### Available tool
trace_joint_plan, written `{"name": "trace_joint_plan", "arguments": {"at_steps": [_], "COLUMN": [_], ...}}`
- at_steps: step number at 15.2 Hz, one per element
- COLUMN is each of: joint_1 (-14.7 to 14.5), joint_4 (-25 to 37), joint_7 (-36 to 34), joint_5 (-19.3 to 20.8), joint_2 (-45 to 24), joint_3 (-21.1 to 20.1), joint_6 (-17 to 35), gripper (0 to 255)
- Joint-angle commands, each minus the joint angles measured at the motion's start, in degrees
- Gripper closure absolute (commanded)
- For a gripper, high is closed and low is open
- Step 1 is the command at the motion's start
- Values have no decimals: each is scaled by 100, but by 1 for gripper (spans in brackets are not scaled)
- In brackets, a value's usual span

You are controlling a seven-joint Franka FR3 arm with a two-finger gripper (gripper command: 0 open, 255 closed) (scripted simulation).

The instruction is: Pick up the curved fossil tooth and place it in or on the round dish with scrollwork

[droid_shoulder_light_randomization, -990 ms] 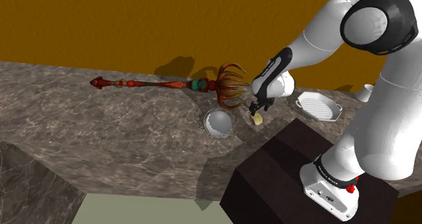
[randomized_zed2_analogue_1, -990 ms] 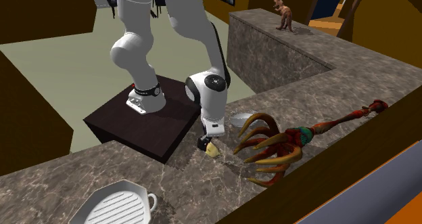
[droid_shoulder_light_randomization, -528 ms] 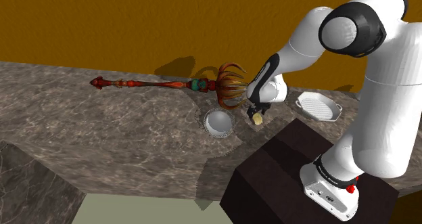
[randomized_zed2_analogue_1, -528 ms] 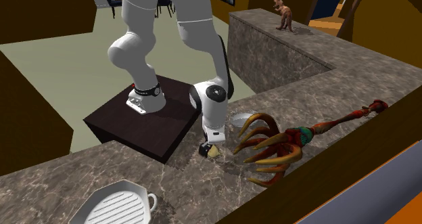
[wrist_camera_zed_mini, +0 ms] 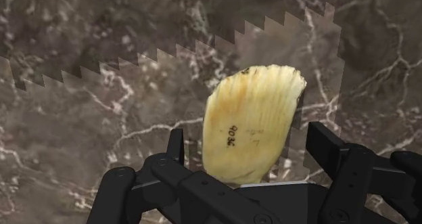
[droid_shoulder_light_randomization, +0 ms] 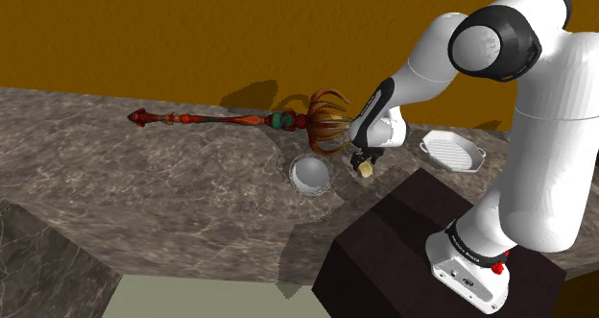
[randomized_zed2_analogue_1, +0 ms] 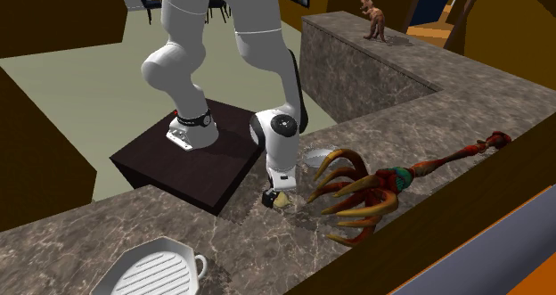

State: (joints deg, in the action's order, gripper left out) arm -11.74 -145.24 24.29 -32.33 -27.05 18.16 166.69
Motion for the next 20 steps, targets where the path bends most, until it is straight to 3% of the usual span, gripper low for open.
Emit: {"name": "trace_joint_plan", "arguments": {"at_steps": [1, 10, 20], "joint_1": [1, 1, -896], "joint_4": [1, 1, -335], "joint_7": [1, 1, -746], "joint_5": [-1, -1, 983], "joint_2": [-1, -1, 931], "joint_3": [-1, -1, 1110], "joint_6": [1, 1, -627], "gripper": [255, 255, 255]}}
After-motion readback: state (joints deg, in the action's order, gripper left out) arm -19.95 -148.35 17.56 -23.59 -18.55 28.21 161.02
